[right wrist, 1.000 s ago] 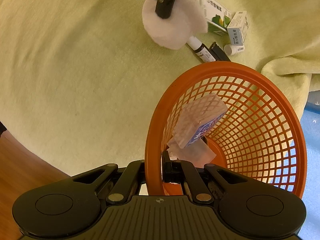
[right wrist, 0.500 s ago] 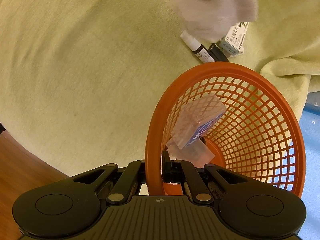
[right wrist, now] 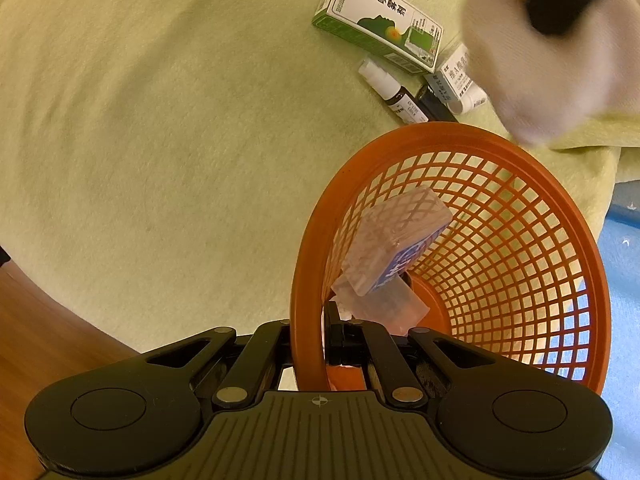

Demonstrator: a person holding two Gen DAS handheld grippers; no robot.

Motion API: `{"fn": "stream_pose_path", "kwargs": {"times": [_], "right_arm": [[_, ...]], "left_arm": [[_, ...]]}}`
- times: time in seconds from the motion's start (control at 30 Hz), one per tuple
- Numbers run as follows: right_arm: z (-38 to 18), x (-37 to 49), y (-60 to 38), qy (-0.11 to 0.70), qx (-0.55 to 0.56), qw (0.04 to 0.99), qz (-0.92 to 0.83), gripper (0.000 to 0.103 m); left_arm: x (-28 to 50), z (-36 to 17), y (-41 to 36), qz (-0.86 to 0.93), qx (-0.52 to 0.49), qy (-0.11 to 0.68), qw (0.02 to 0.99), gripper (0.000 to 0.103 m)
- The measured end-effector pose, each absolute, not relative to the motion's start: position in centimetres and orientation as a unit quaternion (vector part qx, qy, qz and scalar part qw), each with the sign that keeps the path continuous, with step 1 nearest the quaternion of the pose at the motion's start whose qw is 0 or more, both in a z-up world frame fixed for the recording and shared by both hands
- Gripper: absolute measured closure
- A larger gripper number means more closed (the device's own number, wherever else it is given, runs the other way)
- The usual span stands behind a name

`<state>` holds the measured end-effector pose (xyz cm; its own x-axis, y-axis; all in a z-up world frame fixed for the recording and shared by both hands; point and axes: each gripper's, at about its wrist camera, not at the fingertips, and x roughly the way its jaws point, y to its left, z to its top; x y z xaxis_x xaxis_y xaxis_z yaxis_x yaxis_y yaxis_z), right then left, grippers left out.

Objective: Organize objects
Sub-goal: 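Lift the white wipe with the left tool and carry it over the basket, then open the left tool to drop the wipe into the basket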

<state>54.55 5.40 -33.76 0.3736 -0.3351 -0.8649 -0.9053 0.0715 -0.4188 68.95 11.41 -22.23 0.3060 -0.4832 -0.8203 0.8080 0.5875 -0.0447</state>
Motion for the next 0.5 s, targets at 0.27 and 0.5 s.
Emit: {"fn": "stream_pose_path", "kwargs": {"times": [0.27,0.5], "right_arm": [[-33.8,54.5,5.2,0.494,-0.628,0.542,0.263,0.103],[-33.8,54.4,5.0,0.494,-0.627,0.543,0.262,0.103]], "left_arm": [[69.6,-21.1,8.6,-0.442,0.19,0.4,0.78,0.088],[69.7,-20.8,6.3,-0.463,0.194,0.388,0.773,0.088]]}}
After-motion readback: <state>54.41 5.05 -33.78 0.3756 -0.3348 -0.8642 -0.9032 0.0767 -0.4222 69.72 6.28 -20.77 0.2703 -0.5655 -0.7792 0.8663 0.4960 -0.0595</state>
